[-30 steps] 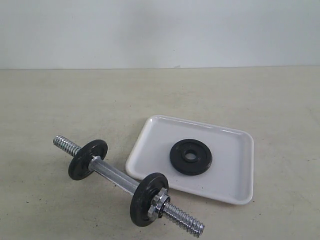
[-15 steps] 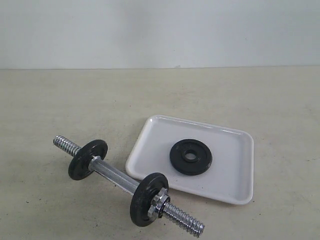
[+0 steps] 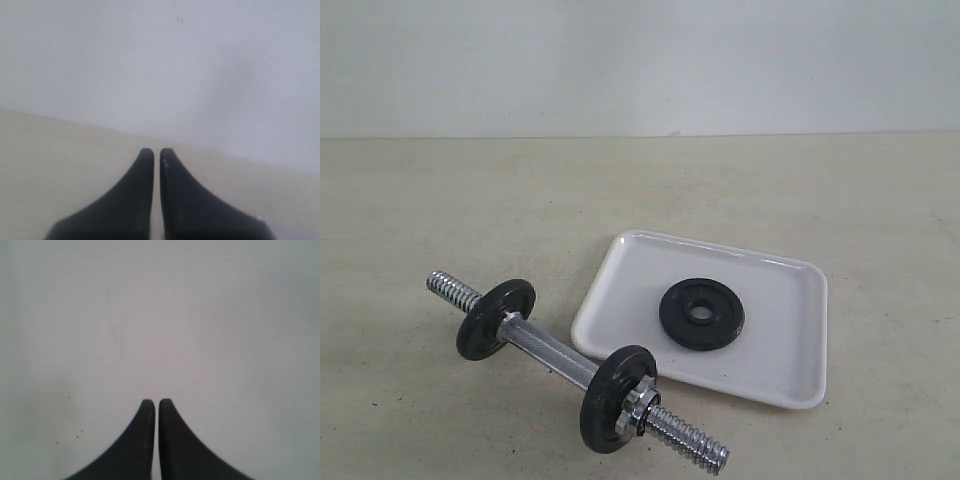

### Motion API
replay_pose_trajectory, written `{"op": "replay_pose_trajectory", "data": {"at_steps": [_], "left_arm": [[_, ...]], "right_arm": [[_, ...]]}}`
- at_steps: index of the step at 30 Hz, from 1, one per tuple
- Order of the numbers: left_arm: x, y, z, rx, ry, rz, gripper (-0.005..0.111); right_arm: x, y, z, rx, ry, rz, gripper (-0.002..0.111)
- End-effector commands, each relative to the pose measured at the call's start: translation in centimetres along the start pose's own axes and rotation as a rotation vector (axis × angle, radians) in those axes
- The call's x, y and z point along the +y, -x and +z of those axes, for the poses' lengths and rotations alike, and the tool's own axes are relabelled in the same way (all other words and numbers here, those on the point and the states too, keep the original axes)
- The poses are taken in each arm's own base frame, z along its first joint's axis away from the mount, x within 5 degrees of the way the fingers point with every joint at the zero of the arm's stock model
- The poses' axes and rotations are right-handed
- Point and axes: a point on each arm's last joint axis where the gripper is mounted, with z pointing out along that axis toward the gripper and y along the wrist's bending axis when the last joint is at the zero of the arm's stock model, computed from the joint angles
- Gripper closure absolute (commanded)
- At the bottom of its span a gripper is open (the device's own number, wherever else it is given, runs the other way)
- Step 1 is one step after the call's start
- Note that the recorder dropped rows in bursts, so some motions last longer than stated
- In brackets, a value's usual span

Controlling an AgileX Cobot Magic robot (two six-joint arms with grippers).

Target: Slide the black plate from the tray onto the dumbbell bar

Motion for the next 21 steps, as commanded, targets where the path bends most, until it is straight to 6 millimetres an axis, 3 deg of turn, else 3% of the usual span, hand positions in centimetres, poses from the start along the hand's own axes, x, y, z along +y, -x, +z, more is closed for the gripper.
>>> {"op": "replay_pose_trajectory", "data": {"at_steps": [1,10,21], "left_arm": [[0.3,1.3,-0.1,-0.144,-0.006,-0.528,0.102],[0.4,1.6,-0.2,-0.182,-0.008,-0.532,0.102],[0.6,2.3,-0.3,-0.266,-0.007,-0.531,0.102]], "right_arm": [[0.0,0.1,0.0,-0.008,-0.001,0.016,0.107],[0.5,0.8,-0.1,-0.087,0.048,0.031,0.107],[0.3,0.6,0.0,-0.059,0.027,0.013,0.107]]}}
